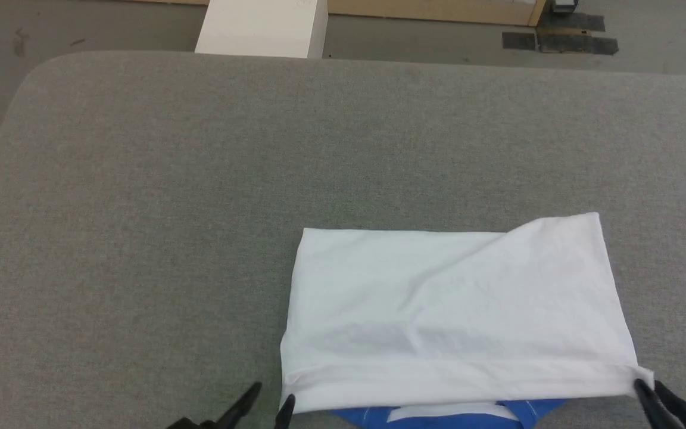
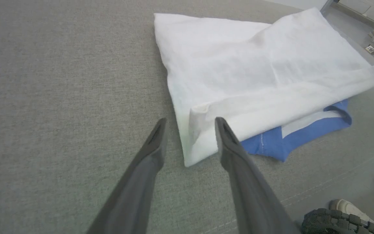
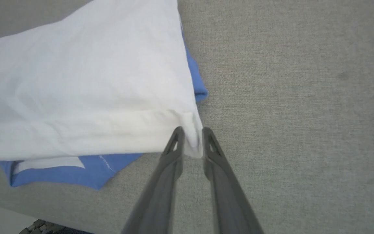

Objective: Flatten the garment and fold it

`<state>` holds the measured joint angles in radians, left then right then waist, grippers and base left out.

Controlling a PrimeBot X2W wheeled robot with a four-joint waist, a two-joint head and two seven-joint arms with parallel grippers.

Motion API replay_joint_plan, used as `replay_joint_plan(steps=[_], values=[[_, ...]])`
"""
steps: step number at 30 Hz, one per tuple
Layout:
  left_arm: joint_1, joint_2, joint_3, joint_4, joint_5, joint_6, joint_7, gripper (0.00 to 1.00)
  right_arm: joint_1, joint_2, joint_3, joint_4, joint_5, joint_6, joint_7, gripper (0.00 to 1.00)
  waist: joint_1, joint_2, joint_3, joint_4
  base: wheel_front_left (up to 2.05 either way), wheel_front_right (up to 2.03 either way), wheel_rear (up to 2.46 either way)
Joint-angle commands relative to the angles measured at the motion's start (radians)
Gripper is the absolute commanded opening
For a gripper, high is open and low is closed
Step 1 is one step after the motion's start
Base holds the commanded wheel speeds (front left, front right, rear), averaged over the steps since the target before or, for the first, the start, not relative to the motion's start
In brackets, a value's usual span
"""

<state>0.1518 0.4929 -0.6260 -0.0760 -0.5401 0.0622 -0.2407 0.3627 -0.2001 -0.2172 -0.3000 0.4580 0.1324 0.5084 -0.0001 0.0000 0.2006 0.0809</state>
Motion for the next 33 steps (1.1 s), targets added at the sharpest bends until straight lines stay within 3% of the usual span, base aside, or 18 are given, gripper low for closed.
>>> replay_joint_plan(steps=[1, 6, 7, 9, 14, 17, 28, 29, 30, 31, 32, 33], values=[[-0.019, -0.013, 0.015, 0.005, -0.011, 0.001, -0.01, 1.0, -0.004, 0.004, 0.005, 0.002, -0.004, -0.002, -0.01, 1.0, 0.0001, 0.0, -0.017, 0.0, 0.0, 0.0, 0.0], [0.009, -0.077, 0.149, -0.043, -0.072, 0.029, -0.02, 1.0, -0.029, 0.006, -0.025, -0.025, 0.009, -0.002, -0.021, 1.0, 0.0001, 0.0, -0.033, 0.003, 0.0, 0.0, 0.0], [0.02, -0.106, 0.237, -0.093, -0.048, 0.054, -0.02, 1.0, -0.053, 0.006, -0.049, -0.036, 0.0, -0.002, -0.024, 1.0, 0.0001, 0.0, -0.034, 0.005, 0.0, 0.0, 0.0], [0.033, -0.135, 0.307, -0.141, 0.004, 0.071, -0.021, 1.0, -0.082, 0.0, -0.062, -0.036, -0.02, -0.002, -0.021, 1.0, 0.0001, 0.0, -0.031, 0.01, 0.0, 0.0, 0.0], [0.055, -0.212, 0.415, -0.225, 0.129, 0.093, -0.021, 1.0, -0.18, -0.039, -0.027, 0.004, -0.08, -0.002, 0.016, 1.0, 0.0001, 0.0, -0.005, 0.019, 0.0, 0.0, 0.0], [0.067, -0.254, 0.44, -0.247, 0.171, 0.076, -0.021, 1.0, -0.238, -0.065, 0.011, 0.05, -0.096, -0.002, 0.044, 1.0, 0.0001, 0.0, 0.018, 0.034, 0.0, 0.0, 0.0], [0.052, -0.316, 0.457, -0.225, 0.253, 0.0, -0.021, 1.0, -0.329, -0.109, 0.084, 0.247, -0.082, -0.002, 0.136, 1.0, 0.0001, 0.0, 0.084, 0.094, 0.0, 0.0, 0.0], [0.05, -0.321, 0.459, -0.223, 0.258, -0.005, -0.021, 1.0, -0.329, -0.109, 0.09, 0.261, -0.072, -0.002, 0.152, 0.8, 0.0001, 0.0, 0.089, 0.097, 0.0, 0.0, 0.0], [0.049, -0.324, 0.461, -0.221, 0.262, -0.009, -0.021, 1.0, -0.33, -0.107, 0.094, 0.271, -0.063, -0.002, 0.165, 0.44, 0.0001, 0.0, 0.092, 0.098, 0.0, 0.0, 0.0], [0.048, -0.329, 0.463, -0.22, 0.267, -0.013, -0.021, 1.0, -0.331, -0.106, 0.097, 0.281, -0.055, -0.002, 0.177, 0.31, 0.0001, 0.0, 0.096, 0.1, 0.0, 0.0, 0.0], [0.048, -0.333, 0.465, -0.219, 0.27, -0.016, -0.021, 1.0, -0.333, -0.104, 0.096, 0.29, -0.054, -0.002, 0.186, 0.0, 0.0001, 0.0, 0.098, 0.101, 0.0, 0.0, 0.0], [0.047, -0.338, 0.467, -0.217, 0.273, -0.019, -0.021, 1.0, -0.335, -0.101, 0.093, 0.3, -0.053, -0.002, 0.196, 0.0, 0.0001, 0.0, 0.1, 0.101, 0.0, 0.0, 0.0]])
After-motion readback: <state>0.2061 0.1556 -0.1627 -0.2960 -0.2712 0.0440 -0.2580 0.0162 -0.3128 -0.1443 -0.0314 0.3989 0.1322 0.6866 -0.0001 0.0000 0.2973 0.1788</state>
